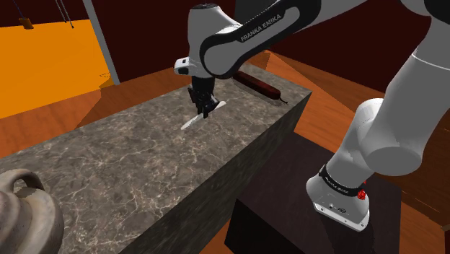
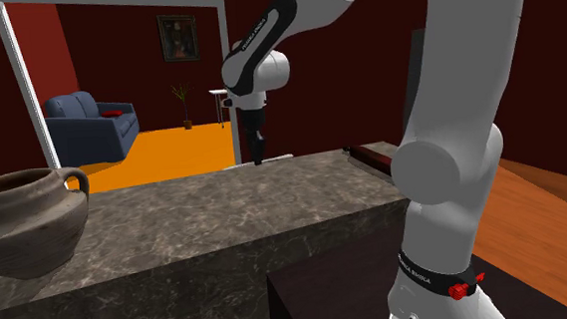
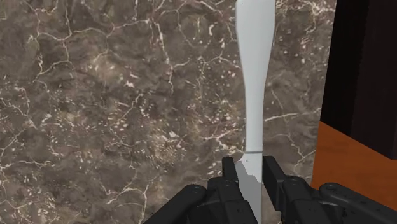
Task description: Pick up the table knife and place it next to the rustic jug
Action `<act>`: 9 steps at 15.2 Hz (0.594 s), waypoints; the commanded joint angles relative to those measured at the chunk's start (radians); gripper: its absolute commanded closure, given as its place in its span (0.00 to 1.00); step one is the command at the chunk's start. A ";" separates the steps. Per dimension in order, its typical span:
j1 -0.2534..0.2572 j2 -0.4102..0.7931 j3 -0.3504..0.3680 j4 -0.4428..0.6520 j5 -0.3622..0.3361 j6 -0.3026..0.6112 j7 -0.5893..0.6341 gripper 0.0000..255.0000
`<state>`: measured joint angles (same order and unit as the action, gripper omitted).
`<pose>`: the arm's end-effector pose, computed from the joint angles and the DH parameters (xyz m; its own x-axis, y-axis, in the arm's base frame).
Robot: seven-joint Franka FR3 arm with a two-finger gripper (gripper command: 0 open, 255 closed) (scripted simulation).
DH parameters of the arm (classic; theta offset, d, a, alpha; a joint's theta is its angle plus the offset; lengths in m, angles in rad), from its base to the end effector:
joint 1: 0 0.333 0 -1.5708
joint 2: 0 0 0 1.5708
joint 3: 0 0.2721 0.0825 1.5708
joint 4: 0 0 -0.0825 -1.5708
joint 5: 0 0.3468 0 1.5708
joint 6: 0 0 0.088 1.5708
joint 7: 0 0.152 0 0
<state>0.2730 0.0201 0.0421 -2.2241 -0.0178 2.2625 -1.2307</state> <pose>0.4769 0.1543 0.3012 0.0139 0.9999 -0.0062 0.9997 -0.0137 0.0216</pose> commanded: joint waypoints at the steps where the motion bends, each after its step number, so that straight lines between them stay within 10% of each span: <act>1: -0.001 -0.015 -0.001 0.013 0.001 -0.029 -0.004 1.00; 9: -0.001 -0.064 -0.001 0.071 0.005 -0.135 -0.008 1.00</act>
<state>0.2706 -0.0382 0.0397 -2.1601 -0.0133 2.1403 -1.2398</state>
